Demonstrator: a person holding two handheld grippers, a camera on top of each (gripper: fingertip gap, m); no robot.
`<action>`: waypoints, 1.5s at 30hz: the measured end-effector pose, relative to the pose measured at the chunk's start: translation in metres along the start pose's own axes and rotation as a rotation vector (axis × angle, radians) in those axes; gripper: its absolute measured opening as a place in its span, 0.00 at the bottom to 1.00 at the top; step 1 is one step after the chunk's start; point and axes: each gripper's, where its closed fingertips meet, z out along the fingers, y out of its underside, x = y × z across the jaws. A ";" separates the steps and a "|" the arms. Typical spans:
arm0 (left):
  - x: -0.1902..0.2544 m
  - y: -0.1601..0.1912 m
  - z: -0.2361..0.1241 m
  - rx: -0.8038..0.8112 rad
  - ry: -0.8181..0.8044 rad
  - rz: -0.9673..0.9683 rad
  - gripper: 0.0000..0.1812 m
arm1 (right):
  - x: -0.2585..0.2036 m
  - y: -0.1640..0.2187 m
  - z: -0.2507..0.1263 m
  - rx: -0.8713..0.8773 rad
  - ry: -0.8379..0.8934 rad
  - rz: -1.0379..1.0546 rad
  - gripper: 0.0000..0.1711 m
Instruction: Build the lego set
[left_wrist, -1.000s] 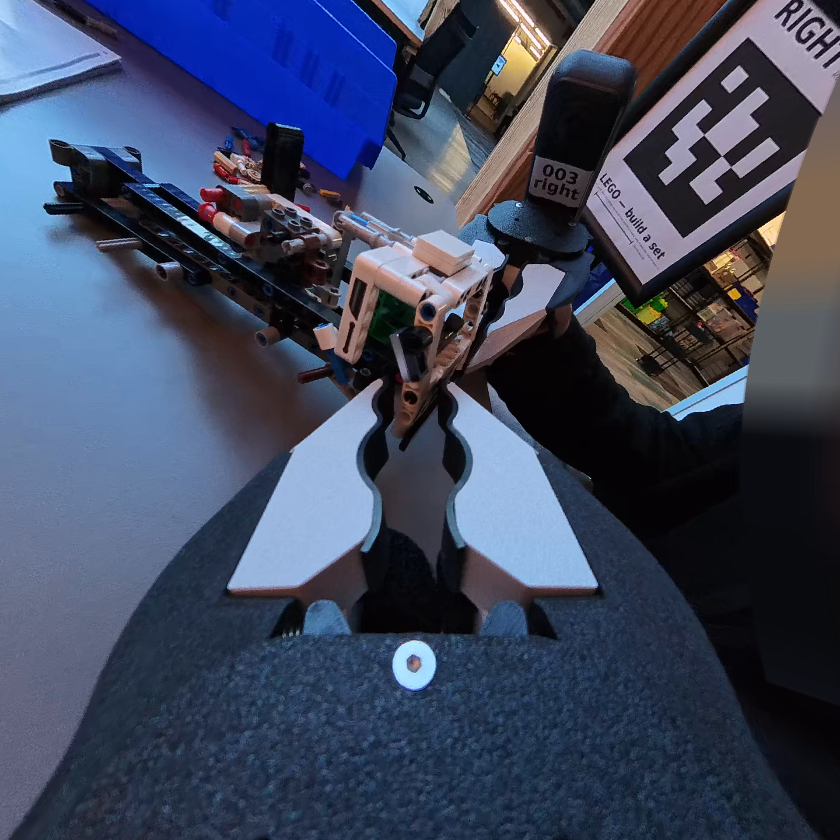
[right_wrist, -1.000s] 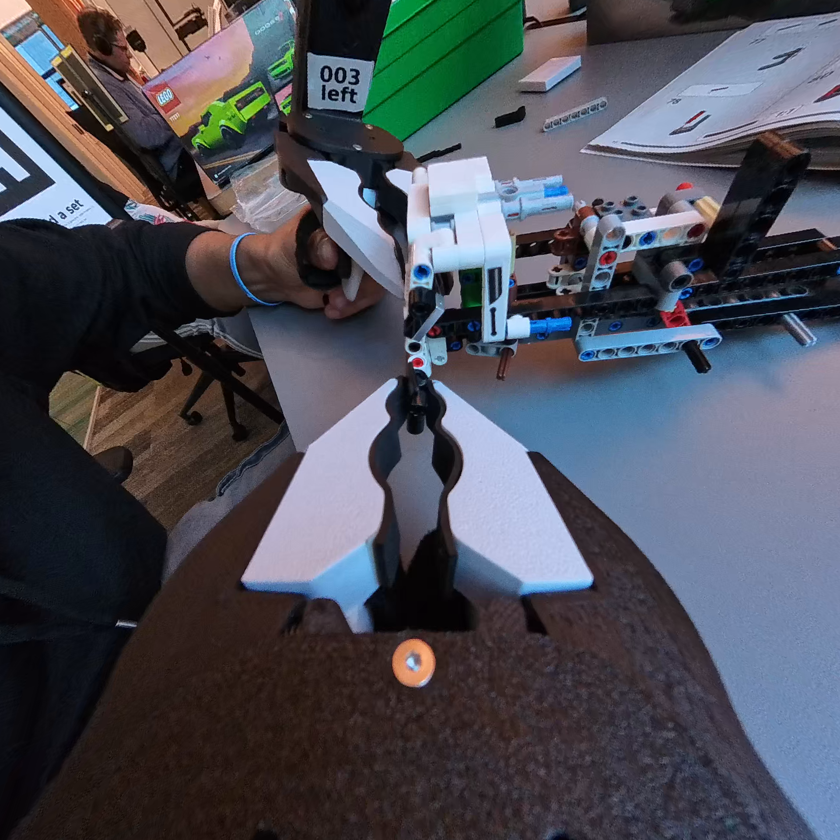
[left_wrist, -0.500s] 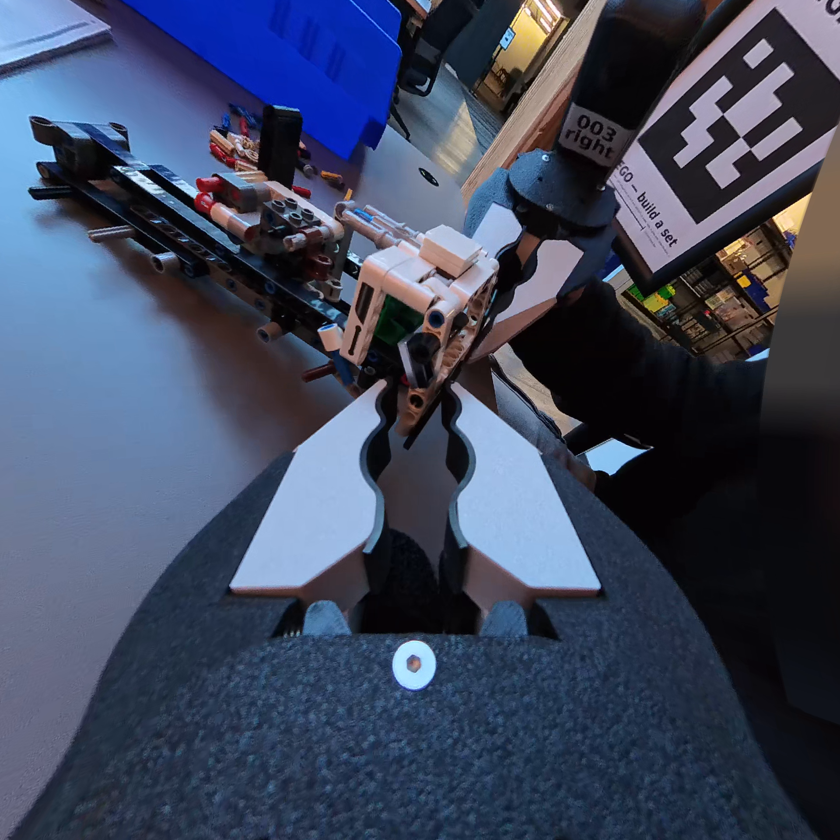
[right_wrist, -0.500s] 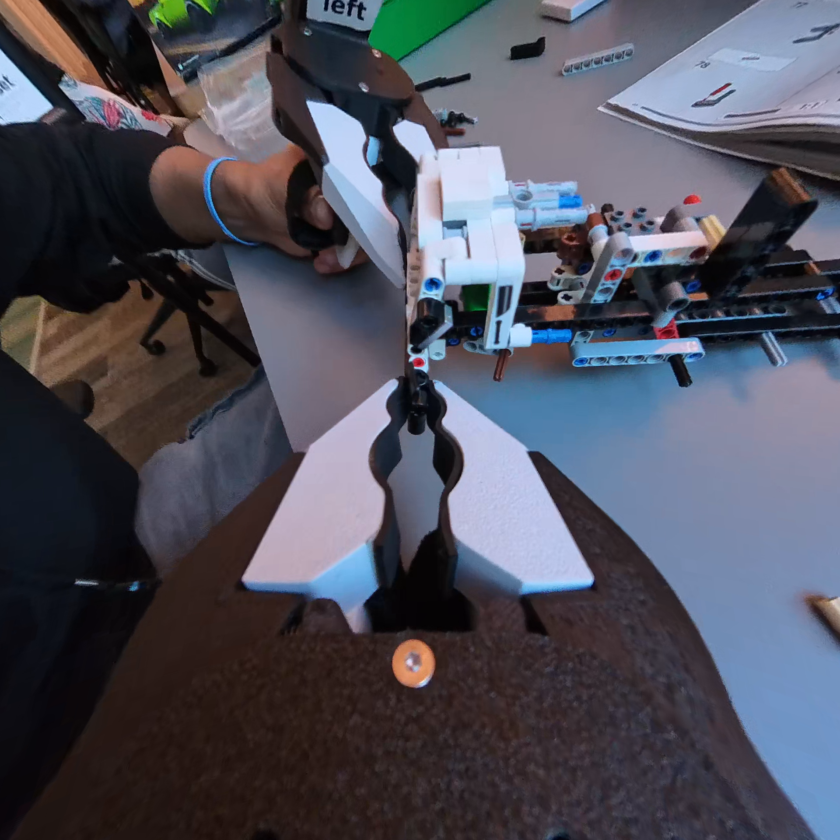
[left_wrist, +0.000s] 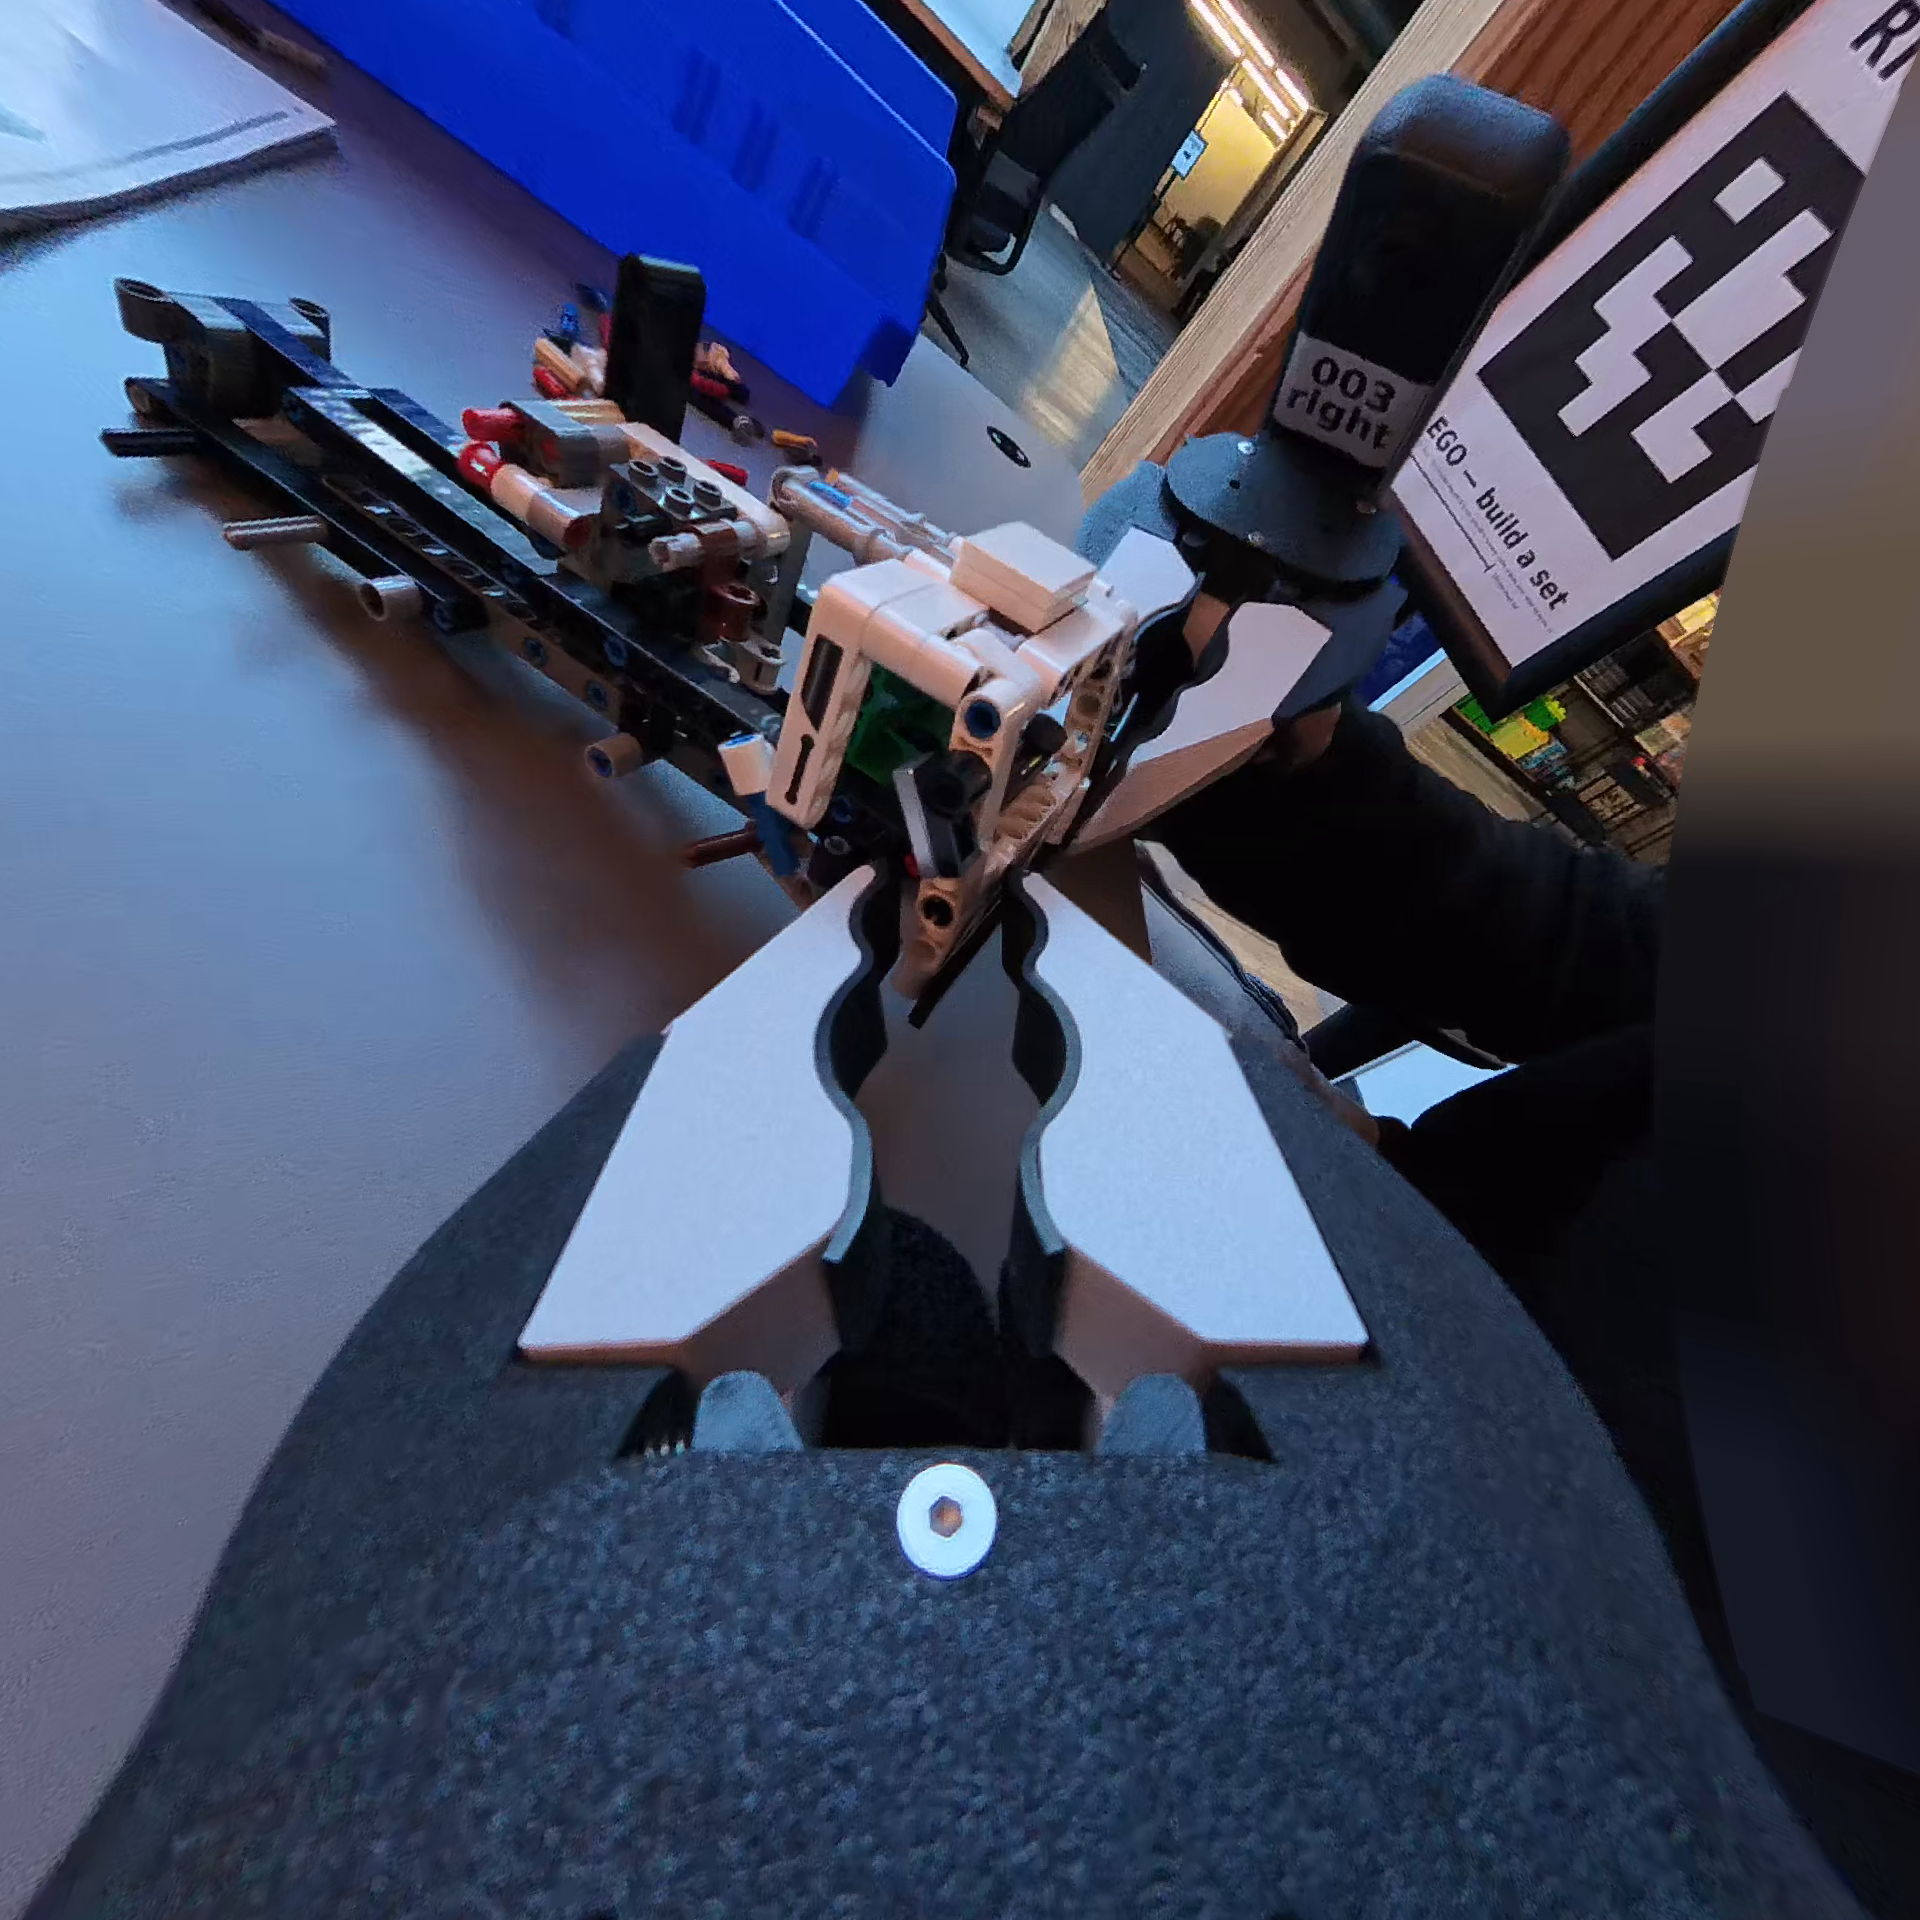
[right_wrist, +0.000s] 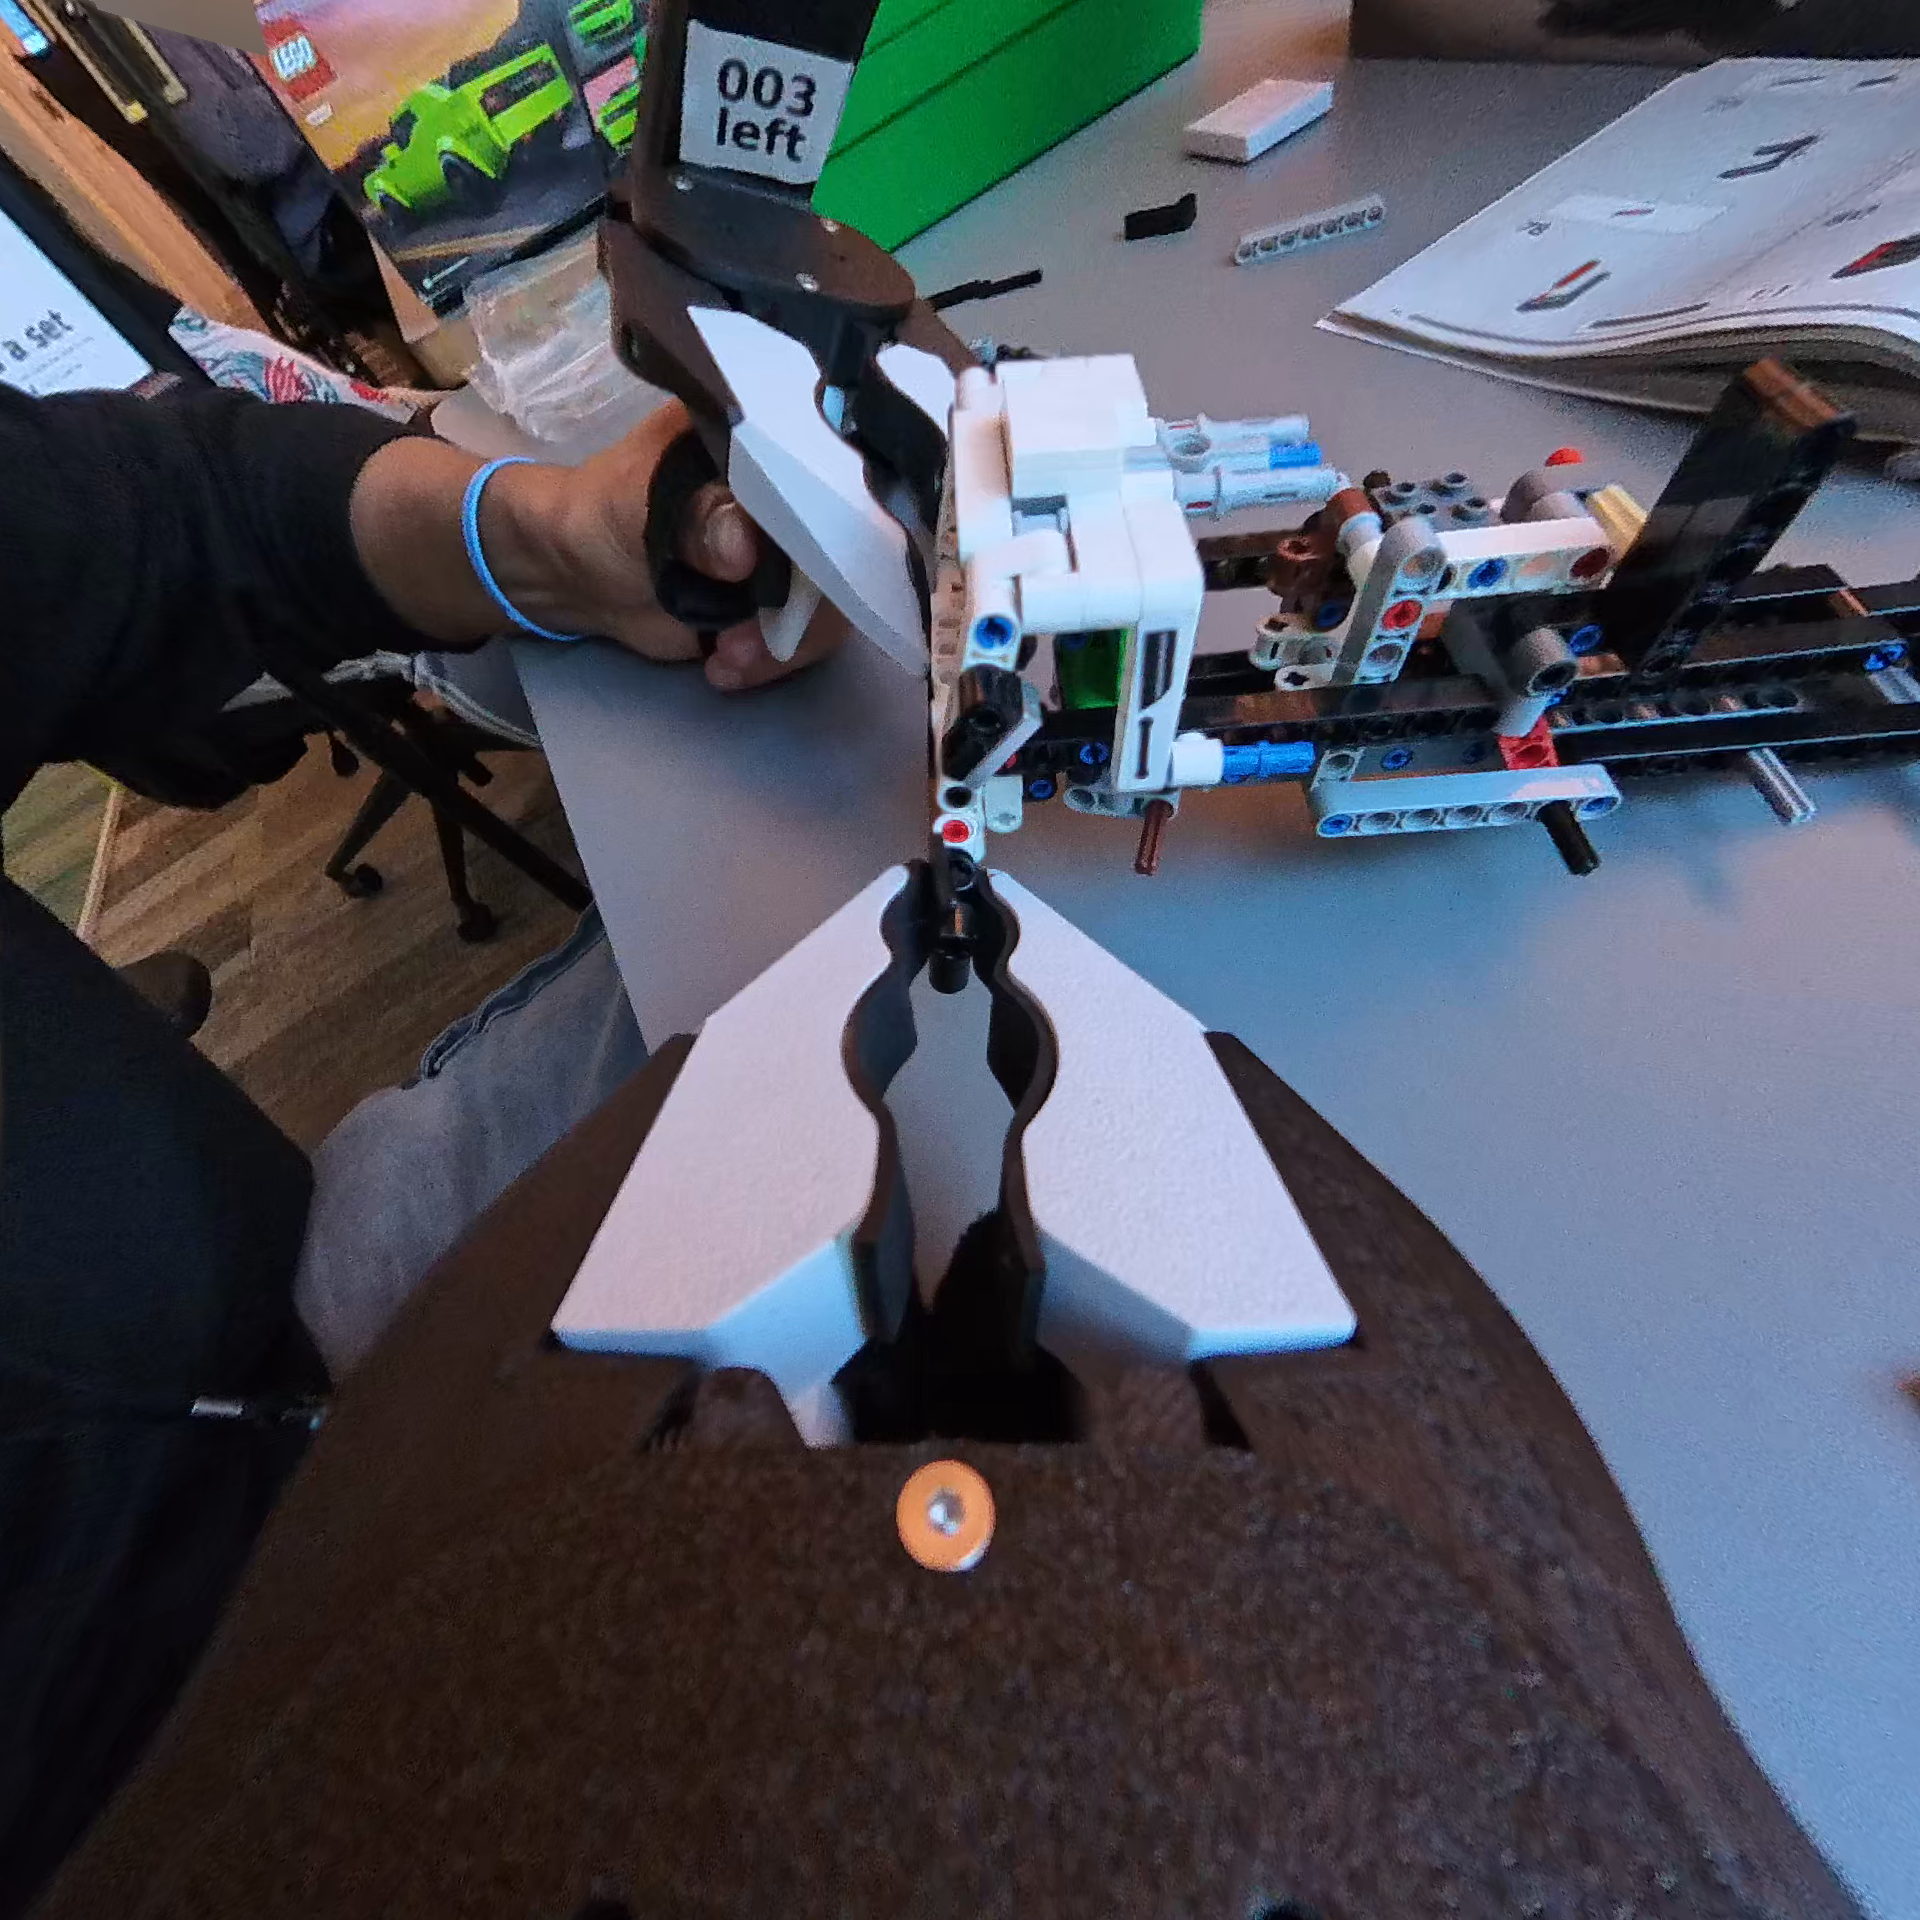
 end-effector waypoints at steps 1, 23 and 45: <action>-0.001 0.000 0.000 -0.001 -0.008 0.001 0.10 | 0.001 0.000 0.001 0.007 0.014 -0.001 0.03; 0.024 0.010 0.000 -0.092 0.206 0.000 0.10 | -0.032 0.006 -0.010 -0.057 -0.460 0.048 0.03; 0.021 0.003 -0.002 -0.047 0.194 -0.009 0.09 | -0.027 0.003 -0.004 -0.076 -0.497 0.043 0.03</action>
